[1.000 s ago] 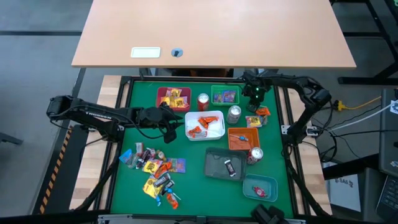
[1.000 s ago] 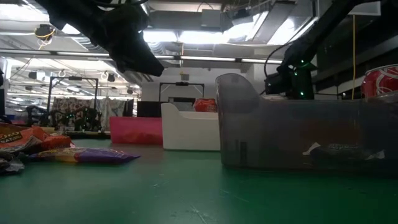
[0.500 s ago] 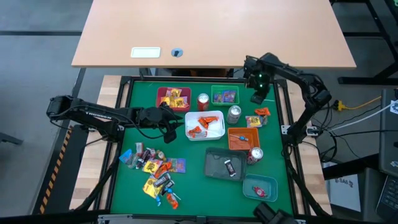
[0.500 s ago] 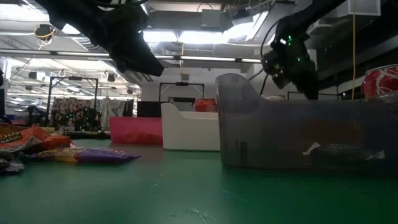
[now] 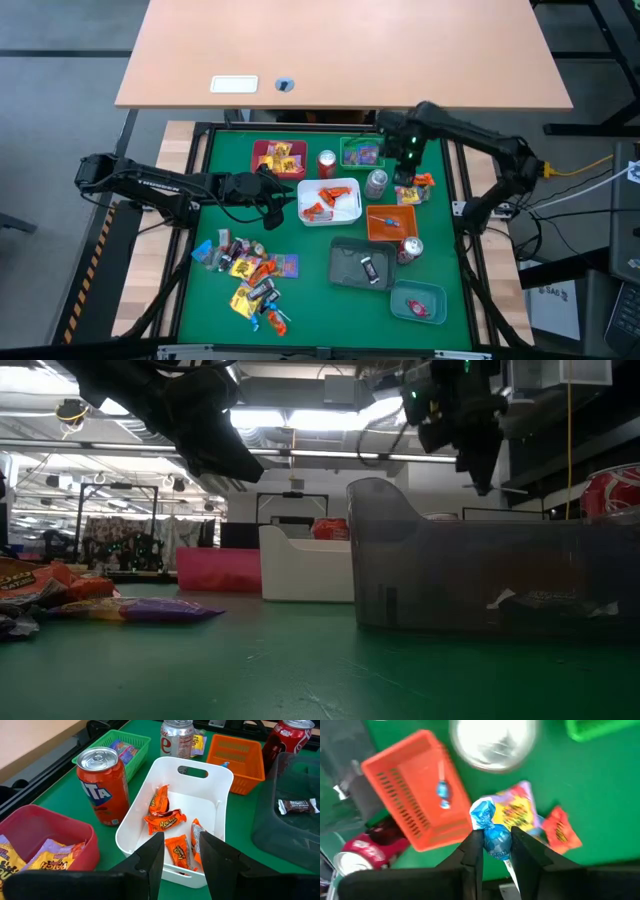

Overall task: Sort candy
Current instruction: Put the light blue candy into the orange bin

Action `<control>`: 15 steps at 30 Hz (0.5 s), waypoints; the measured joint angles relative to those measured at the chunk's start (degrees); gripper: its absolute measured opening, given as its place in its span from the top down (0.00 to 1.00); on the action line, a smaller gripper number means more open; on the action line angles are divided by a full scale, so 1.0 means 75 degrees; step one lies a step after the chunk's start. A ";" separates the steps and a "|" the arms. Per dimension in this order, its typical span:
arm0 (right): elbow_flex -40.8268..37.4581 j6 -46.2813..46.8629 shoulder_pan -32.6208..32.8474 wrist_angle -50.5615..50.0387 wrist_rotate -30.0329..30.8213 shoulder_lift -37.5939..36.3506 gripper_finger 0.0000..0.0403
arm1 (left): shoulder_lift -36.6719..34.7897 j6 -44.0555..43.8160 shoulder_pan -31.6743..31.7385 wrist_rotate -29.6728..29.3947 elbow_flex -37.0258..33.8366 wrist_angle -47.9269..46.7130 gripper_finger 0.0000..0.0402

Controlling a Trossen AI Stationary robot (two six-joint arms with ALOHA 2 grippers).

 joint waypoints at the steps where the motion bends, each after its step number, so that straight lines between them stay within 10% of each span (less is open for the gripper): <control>1: 0.0000 0.0088 0.0278 0.0055 0.0003 -0.0011 0.81 | 0.0000 0.0000 0.0003 0.0000 0.0000 0.0000 0.72; 15: -0.1226 0.1669 0.3000 0.1056 0.0003 -0.0023 0.81 | 0.0000 0.0277 0.0000 0.0002 0.0000 0.0000 0.72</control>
